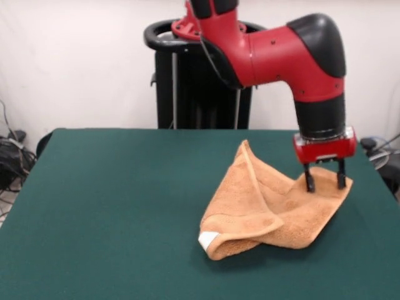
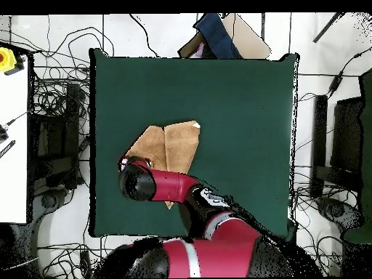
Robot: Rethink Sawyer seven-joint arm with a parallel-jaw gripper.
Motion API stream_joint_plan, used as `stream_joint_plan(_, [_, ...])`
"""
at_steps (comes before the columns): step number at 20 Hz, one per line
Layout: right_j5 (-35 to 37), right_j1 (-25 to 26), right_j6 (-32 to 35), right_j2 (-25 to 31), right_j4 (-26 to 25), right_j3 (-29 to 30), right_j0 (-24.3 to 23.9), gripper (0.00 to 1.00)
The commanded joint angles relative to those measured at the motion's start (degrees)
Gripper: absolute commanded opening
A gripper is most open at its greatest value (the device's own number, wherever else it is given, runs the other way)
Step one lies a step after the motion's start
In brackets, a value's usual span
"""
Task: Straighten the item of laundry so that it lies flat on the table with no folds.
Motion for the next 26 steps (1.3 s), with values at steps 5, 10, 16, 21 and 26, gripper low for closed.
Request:
stream_joint_plan(5, [5.0,-4.4,13.9,-9.1,6.5,1.3,3.5,1.00])
stream_joint_plan(10, [9.3,-7.0,12.6,-14.0,8.2,-0.3,6.5,1.00])
stream_joint_plan(16, [9.2,-5.6,13.2,-17.0,11.9,-4.5,11.9,1.00])
stream_joint_plan(21, [4.5,-1.6,12.7,-22.3,13.3,-6.2,16.0,1.00])
stream_joint_plan(26, [-2.4,2.1,13.3,-28.4,15.7,-7.1,21.8,1.00])
